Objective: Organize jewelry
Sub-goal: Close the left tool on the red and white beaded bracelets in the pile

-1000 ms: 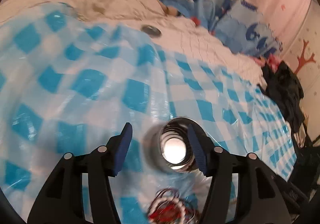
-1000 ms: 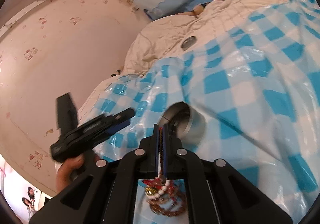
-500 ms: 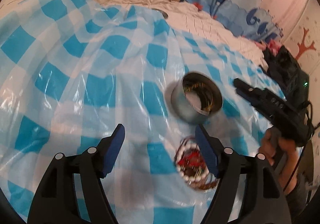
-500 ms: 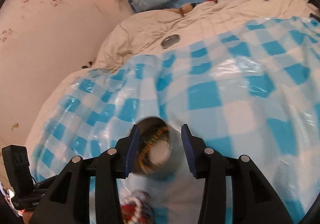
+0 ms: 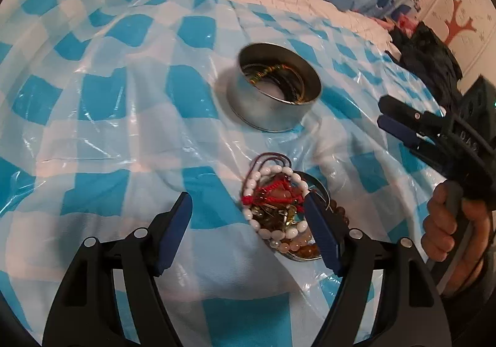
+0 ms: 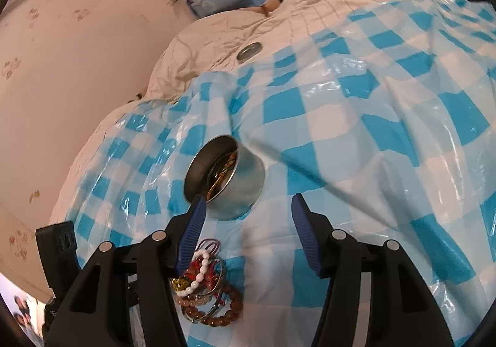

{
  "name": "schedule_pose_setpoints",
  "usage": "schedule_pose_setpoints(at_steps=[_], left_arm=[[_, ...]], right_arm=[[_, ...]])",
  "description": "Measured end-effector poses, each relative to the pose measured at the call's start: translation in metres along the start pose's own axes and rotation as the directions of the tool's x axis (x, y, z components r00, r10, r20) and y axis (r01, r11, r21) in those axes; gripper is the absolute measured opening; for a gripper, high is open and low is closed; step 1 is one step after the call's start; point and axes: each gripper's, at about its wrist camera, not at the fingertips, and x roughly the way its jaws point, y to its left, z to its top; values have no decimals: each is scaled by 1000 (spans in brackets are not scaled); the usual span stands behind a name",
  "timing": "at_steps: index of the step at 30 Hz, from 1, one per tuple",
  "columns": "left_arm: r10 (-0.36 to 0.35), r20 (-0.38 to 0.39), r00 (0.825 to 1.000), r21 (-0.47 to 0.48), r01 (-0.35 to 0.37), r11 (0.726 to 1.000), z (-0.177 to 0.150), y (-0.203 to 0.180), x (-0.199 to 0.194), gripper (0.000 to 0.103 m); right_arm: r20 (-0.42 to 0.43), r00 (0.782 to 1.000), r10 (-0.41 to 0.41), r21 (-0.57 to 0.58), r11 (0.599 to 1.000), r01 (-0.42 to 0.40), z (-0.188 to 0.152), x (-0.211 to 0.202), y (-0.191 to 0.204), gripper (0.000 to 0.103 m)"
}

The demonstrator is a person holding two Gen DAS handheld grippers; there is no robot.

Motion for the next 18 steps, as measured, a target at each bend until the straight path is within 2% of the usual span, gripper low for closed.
schedule_pose_setpoints(at_steps=[4, 9, 10, 11, 13, 14, 16, 18], left_arm=[[10, 22, 1000, 10, -10, 1000, 0, -4, 3, 71], [-26, 28, 999, 43, 24, 999, 0, -13, 8, 70], [-28, 30, 999, 46, 27, 999, 0, -15, 8, 67], [-34, 28, 999, 46, 33, 998, 0, -15, 9, 63], [-57, -6, 998, 31, 57, 998, 0, -12, 14, 31], [-63, -14, 998, 23, 63, 998, -1, -10, 15, 30], [-91, -22, 996, 12, 91, 996, 0, -7, 14, 15], [-133, -20, 991, -12, 132, 991, 2, -3, 10, 15]], right_arm=[[-9, 1000, 7, -7, 1000, -7, -2, 2, 4, 56], [-18, 1000, 10, -8, 1000, -10, -2, 5, 5, 56], [-18, 1000, 11, -9, 1000, -11, -2, 5, 5, 56], [-19, 1000, 12, -11, 1000, -12, -2, 5, 4, 56], [-21, 1000, 13, -12, 1000, -13, -2, 6, 5, 56], [-22, 1000, 13, -12, 1000, -13, -3, 6, 5, 56], [-23, 1000, 11, -14, 1000, -12, -3, 6, 6, 56], [-25, 1000, 12, -16, 1000, -12, -3, 7, 6, 56]])
